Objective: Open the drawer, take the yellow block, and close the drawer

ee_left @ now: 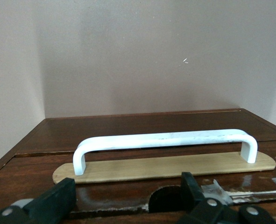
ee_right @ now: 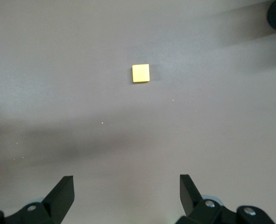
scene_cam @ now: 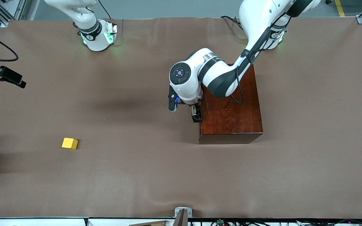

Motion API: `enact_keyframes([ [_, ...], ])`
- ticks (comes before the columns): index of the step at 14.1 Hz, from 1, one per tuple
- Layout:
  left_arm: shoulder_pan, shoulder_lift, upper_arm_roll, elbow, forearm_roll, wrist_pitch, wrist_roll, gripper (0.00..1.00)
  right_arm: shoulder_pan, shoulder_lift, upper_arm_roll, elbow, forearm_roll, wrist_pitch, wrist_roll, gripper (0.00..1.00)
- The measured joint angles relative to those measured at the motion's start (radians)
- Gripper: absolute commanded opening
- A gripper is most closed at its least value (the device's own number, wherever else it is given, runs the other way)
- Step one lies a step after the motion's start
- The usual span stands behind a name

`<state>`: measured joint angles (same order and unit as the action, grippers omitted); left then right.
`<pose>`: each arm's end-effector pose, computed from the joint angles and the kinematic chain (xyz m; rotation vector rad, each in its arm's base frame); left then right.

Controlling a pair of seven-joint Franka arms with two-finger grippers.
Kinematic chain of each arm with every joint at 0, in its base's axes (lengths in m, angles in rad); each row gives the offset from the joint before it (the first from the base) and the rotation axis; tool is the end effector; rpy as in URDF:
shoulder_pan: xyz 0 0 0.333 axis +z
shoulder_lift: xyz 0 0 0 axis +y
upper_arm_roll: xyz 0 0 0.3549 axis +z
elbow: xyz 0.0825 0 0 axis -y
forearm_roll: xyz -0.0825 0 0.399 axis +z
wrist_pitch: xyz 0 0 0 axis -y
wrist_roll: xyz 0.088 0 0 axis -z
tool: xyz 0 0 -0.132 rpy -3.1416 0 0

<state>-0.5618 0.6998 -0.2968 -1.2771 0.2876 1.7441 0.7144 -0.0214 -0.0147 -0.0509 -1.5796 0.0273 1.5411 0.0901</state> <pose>0.5494 -0.5085 0.3352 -2.1065 2.1795 0.2994 0.5594 -0.0371 0.6399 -3.1033 0.2518 0.0375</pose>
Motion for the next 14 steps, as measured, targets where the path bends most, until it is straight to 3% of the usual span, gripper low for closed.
enact_keyframes([
  [4, 0.000, 0.001, 0.000, -0.001, 0.000, 0.016, -0.014, 1.00, 0.000, 0.001, 0.002, -0.001, 0.000, -0.001, 0.000, 1.00],
  [10, 0.020, 0.000, 0.003, 0.002, 0.000, 0.302, -0.255, 1.00, 0.000, 0.001, 0.003, -0.001, 0.000, -0.001, 0.000, 1.00],
  [14, 0.040, -0.079, 0.003, 0.037, 0.000, 0.327, -0.348, 1.00, 0.000, 0.005, 0.006, -0.002, 0.000, -0.001, -0.001, 1.00],
])
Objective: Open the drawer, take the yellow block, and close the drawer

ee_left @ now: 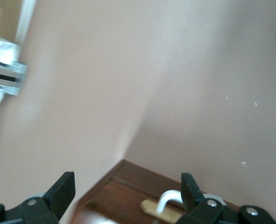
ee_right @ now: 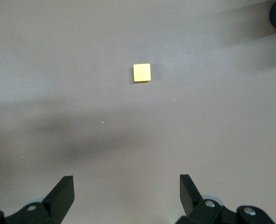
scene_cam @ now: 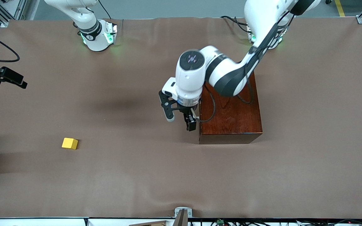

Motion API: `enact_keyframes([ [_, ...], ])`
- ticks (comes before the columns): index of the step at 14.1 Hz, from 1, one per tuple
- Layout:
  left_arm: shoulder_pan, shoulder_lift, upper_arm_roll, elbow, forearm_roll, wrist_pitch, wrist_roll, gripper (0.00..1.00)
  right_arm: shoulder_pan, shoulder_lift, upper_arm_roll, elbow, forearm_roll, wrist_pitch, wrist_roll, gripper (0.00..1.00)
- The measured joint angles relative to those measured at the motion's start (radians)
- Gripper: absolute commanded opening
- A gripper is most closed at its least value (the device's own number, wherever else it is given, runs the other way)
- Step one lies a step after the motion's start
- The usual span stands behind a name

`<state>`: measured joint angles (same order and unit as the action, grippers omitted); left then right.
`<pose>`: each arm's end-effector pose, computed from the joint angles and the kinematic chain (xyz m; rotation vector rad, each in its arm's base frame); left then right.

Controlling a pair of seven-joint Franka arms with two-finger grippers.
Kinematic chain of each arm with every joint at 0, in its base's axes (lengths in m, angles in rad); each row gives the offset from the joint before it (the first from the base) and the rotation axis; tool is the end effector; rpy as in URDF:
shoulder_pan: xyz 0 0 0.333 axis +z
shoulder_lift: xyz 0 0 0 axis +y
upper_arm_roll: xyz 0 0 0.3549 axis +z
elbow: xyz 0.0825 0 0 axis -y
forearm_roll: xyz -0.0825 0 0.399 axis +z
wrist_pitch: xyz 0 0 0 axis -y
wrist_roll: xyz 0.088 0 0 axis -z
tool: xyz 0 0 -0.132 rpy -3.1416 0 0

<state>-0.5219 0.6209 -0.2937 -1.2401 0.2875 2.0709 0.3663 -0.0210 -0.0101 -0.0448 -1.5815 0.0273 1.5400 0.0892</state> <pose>0.5997 -0.5185 0.4418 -2.5157 1.7547 -0.3875 0.5608 -0.0334 0.6363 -3.1045 0.2404 0.0494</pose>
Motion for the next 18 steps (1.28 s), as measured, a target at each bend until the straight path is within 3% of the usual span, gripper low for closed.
enact_keyframes([
  [2, 0.048, -0.096, 0.005, 0.006, -0.003, -0.077, -0.009, 1.00, 0.000, 0.000, 0.000, 0.000, 0.000, -0.001, -0.001, 1.00],
  [6, 0.249, -0.265, 0.005, 0.004, -0.015, -0.235, 0.007, 1.00, 0.000, 0.000, 0.001, 0.000, 0.000, -0.007, -0.019, 1.00],
  [12, 0.543, -0.346, 0.011, -0.004, -0.174, -0.462, 0.008, 1.00, 0.000, 0.000, 0.000, 0.000, 0.000, -0.010, -0.062, 1.00],
  [15, 0.550, -0.392, 0.095, -0.011, -0.193, -0.621, -0.001, 1.00, 0.000, 0.000, 0.000, 0.000, 0.000, -0.018, -0.062, 1.00],
  [18, 0.475, -0.432, 0.240, -0.052, -0.254, -0.642, -0.134, 1.00, 0.000, 0.000, 0.000, 0.000, 0.000, -0.020, -0.063, 1.00],
])
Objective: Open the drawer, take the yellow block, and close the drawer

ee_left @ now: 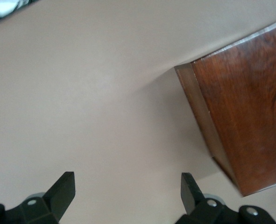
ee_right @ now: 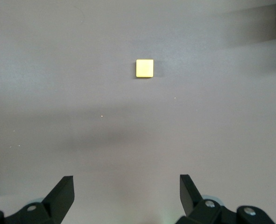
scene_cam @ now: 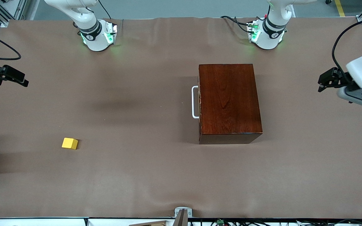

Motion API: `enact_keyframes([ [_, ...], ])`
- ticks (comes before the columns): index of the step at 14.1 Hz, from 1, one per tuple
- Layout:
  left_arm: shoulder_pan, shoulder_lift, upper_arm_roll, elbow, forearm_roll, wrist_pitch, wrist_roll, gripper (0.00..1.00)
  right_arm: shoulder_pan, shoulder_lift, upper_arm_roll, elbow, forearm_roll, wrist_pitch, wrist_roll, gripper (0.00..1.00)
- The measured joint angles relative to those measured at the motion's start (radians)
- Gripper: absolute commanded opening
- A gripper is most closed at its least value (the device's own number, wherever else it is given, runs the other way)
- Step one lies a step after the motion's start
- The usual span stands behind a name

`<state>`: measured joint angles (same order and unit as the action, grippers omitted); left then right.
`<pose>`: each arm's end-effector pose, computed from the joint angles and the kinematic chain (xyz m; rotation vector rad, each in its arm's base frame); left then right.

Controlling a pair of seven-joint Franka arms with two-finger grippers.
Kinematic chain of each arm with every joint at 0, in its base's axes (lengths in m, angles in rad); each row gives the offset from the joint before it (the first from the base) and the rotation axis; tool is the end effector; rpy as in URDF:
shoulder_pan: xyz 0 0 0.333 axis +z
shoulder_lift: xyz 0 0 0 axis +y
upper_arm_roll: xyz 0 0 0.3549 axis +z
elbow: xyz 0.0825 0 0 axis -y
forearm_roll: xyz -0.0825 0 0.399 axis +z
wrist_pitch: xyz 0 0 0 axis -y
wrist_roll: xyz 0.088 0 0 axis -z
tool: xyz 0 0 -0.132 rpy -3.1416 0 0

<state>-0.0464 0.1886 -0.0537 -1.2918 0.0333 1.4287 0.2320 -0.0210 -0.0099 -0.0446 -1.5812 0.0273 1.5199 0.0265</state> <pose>0.6162 -0.0533 0.6481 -3.0792 0.5088 0.0825 0.5582 -0.0331 0.6347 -3.1086 0.1422 0.0791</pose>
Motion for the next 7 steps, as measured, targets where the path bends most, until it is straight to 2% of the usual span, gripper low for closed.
enact_keyframes([
  [1, -0.017, -0.007, 0.032, -0.014, -0.020, 0.000, -0.082, 1.00, 0.000, 0.000, 0.000, 0.000, 0.000, 0.000, 0.000, 1.00],
  [3, -0.031, -0.010, 0.050, -0.031, -0.030, 0.001, -0.222, 1.00, 0.000, 0.000, 0.000, 0.000, 0.000, 0.000, 0.000, 1.00],
  [5, -0.043, -0.012, 0.050, -0.041, -0.030, 0.017, -0.288, 1.00, 0.000, 0.000, 0.000, 0.000, 0.000, -0.001, 0.000, 1.00],
  [7, -0.048, -0.040, 0.050, -0.094, -0.030, 0.088, -0.309, 1.00, 0.000, 0.000, 0.000, 0.000, 0.000, -0.001, 0.000, 1.00],
])
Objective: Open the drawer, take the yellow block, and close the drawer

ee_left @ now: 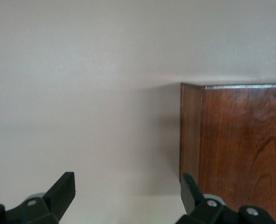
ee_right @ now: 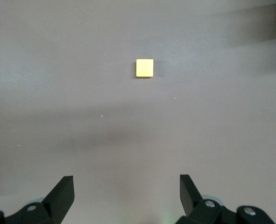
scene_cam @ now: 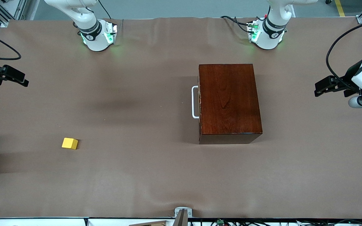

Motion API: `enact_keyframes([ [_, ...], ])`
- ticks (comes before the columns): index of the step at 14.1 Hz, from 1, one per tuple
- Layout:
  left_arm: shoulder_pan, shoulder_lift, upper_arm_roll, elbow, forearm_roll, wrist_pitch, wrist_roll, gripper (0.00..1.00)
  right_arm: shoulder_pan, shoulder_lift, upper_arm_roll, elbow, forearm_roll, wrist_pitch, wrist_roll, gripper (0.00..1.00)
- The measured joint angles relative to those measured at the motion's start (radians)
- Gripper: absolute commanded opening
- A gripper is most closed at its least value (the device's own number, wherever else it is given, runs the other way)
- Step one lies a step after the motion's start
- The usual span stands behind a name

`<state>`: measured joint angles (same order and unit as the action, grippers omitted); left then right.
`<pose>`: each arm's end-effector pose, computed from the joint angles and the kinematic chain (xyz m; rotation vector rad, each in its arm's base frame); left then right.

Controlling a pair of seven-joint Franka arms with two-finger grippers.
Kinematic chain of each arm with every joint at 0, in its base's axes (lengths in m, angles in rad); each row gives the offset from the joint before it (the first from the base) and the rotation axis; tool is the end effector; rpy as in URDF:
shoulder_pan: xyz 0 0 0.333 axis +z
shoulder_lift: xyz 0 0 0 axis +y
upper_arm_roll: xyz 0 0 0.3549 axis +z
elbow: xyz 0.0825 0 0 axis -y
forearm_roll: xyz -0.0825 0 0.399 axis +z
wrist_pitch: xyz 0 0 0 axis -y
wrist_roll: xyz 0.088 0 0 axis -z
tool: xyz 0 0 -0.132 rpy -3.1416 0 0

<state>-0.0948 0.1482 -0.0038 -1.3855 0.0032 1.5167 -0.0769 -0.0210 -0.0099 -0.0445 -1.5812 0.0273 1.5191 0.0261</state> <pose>0.6125 -0.0600 0.6356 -3.1372 0.0338 0.0262 0.5581 -0.0330 0.6346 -3.1086 0.1414 0.0804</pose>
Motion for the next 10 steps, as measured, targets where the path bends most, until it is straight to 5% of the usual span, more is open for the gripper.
enact_keyframes([
  [4, 0.000, -0.118, 0.007, -0.177, -0.001, 0.099, 0.000, 1.00, 0.000, 0.000, 0.000, 0.000, 0.000, 0.000, 0.000, 1.00],
  [10, 0.000, -0.145, 0.047, -0.213, -0.001, 0.115, 0.084, 1.00, 0.000, 0.000, 0.000, 0.000, 0.000, 0.000, 0.000, 1.00],
])
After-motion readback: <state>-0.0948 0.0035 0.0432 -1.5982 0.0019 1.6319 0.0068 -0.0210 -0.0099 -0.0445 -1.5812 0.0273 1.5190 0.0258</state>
